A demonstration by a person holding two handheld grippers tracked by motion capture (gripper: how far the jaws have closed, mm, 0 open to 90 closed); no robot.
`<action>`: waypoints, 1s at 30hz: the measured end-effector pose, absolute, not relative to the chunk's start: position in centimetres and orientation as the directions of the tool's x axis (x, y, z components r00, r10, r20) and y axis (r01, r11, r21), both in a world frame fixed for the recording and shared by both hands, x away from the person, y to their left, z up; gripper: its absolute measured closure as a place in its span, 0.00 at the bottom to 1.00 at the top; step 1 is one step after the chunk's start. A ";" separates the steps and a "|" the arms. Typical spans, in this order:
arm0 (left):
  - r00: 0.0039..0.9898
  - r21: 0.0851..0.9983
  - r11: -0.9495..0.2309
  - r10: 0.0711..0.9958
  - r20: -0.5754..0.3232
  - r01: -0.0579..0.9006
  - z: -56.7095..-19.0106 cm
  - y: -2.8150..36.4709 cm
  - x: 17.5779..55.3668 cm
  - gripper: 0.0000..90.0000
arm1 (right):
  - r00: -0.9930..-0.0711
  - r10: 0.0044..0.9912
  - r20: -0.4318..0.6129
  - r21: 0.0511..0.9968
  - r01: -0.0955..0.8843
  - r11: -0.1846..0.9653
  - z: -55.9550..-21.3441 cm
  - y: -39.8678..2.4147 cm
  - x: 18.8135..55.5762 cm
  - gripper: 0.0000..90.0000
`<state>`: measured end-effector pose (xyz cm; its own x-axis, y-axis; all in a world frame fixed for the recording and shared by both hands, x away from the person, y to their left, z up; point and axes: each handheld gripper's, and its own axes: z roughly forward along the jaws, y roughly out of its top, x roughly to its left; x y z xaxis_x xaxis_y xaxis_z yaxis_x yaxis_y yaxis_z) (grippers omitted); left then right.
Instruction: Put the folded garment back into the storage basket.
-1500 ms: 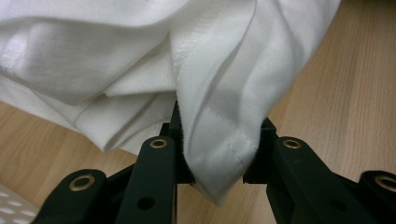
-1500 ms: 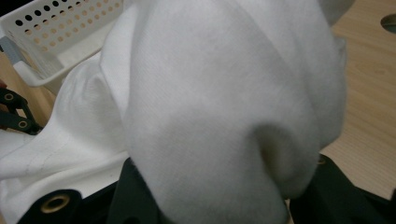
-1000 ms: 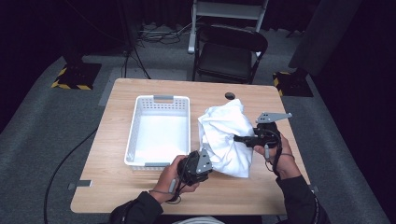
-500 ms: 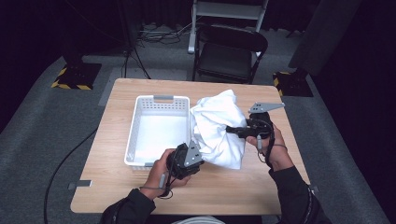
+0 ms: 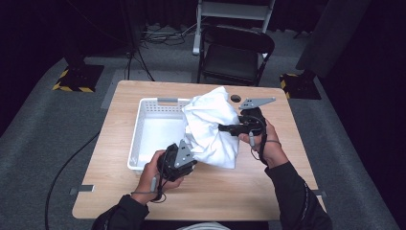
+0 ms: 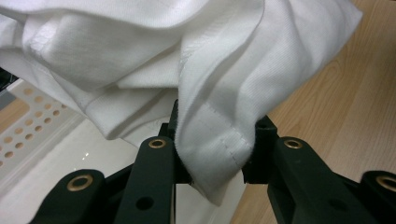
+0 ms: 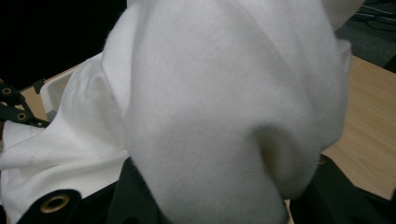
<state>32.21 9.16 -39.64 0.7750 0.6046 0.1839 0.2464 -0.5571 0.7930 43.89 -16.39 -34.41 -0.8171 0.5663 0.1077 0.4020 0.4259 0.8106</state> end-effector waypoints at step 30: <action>0.656 0.813 -0.479 0.737 0.167 0.332 -40.7 15.9 31.3 0.78 | -0.855 0.507 0.110 0.792 0.384 0.475 -35.0 -7.7 45.8 0.65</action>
